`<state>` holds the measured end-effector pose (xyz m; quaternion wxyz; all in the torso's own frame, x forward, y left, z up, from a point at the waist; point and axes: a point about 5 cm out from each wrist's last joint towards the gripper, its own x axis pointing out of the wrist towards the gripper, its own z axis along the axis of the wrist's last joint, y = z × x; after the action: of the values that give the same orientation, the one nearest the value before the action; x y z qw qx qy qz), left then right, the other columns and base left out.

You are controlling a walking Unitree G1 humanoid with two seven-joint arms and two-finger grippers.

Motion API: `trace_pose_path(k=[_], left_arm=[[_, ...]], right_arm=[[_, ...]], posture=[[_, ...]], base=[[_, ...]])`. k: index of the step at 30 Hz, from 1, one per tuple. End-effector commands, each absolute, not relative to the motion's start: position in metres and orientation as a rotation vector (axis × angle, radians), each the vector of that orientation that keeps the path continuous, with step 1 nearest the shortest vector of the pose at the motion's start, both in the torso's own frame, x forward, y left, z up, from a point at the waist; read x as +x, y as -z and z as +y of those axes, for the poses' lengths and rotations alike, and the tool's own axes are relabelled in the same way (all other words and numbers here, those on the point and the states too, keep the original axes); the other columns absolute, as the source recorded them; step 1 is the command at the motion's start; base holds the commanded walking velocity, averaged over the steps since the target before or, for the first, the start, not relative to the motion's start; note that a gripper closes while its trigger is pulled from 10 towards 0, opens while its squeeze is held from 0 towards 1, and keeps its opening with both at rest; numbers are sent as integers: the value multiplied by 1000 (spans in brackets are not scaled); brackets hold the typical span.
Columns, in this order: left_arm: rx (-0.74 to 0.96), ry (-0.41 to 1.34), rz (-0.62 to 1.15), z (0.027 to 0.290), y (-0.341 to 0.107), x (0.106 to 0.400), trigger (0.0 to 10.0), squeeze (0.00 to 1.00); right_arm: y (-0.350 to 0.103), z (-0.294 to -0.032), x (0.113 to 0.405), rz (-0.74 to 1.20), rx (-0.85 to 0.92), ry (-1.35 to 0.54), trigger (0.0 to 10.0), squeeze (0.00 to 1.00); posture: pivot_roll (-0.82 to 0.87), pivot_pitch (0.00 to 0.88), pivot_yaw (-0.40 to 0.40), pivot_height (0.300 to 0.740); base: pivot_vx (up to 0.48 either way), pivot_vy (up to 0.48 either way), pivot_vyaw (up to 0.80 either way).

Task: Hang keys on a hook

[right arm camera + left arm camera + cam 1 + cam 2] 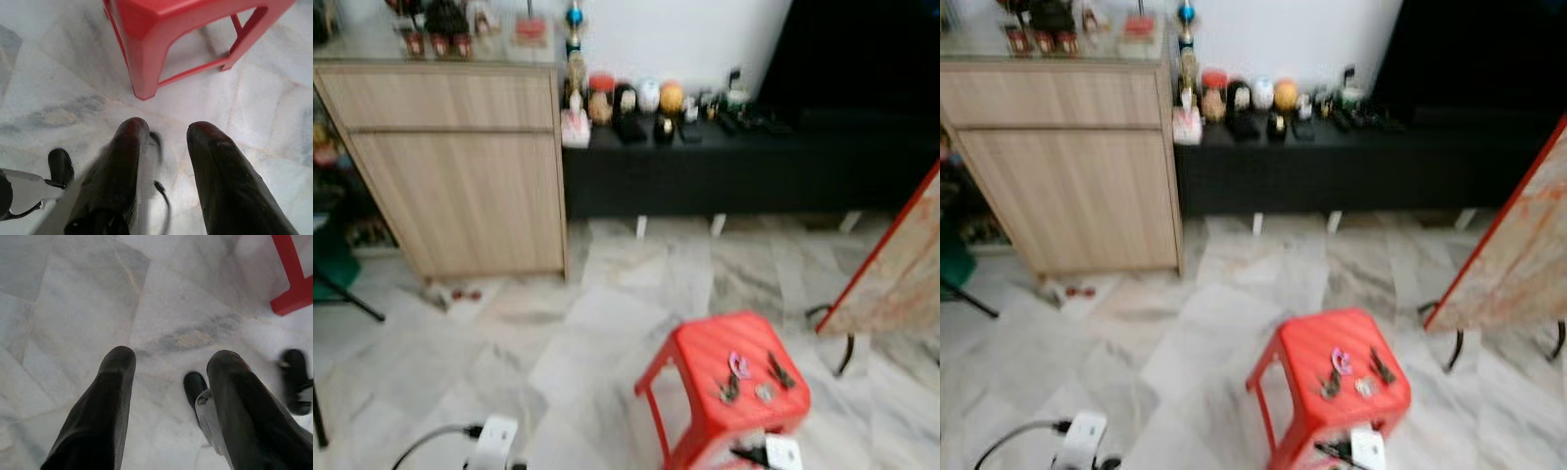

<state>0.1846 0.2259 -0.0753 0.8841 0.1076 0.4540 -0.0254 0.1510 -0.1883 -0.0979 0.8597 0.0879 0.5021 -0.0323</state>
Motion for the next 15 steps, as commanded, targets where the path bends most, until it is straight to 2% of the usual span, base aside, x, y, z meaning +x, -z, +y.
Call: trace_pose_path(k=[1, 6, 15], left_arm=[[219, 69, 944, 219, 76, 185, 10000, 0], [218, 68, 944, 219, 76, 186, 10000, 0], [193, 47, 950, 221, 76, 187, 10000, 0]], right_arm=[[95, -195, 155, 1034, 185, 88, 10000, 0], [95, -194, 157, 1031, 185, 88, 10000, 0], [94, -193, 160, 1016, 193, 87, 10000, 0]], posture=[[48, 0, -49, 740], [47, 0, -49, 740], [40, 0, -47, 740]], base=[[0, -326, 0], [0, -308, 0], [0, 0, 0]])
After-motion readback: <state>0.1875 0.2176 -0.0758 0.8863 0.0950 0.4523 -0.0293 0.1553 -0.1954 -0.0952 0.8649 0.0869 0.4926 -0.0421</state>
